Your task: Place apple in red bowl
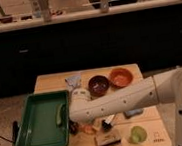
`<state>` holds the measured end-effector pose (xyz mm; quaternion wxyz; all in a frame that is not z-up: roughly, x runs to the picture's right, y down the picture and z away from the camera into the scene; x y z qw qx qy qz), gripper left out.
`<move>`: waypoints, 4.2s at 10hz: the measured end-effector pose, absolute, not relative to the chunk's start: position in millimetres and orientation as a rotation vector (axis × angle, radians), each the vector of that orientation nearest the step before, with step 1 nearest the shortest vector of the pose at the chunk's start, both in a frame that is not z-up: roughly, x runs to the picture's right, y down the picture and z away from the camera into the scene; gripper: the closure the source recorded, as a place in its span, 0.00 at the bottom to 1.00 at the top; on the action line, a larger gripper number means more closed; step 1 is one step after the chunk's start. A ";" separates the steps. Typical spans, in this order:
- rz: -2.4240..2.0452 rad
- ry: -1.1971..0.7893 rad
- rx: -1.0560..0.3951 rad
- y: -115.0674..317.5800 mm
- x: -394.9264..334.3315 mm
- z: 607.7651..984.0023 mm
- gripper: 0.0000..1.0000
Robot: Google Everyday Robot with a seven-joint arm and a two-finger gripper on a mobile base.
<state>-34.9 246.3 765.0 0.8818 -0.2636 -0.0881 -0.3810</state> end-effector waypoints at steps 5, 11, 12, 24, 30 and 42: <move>-0.764 -0.165 -0.576 254.4 -28.3 766.9 0.33; -0.765 -0.156 -0.601 263.1 -28.9 764.0 0.94; -0.765 -0.157 -0.602 263.4 -28.9 763.1 0.99; -0.796 -0.191 -0.542 244.9 -27.8 738.5 1.00; -0.776 -0.171 -0.514 233.2 -22.5 728.3 1.00; -0.486 -0.020 -0.441 163.2 102.9 690.8 1.00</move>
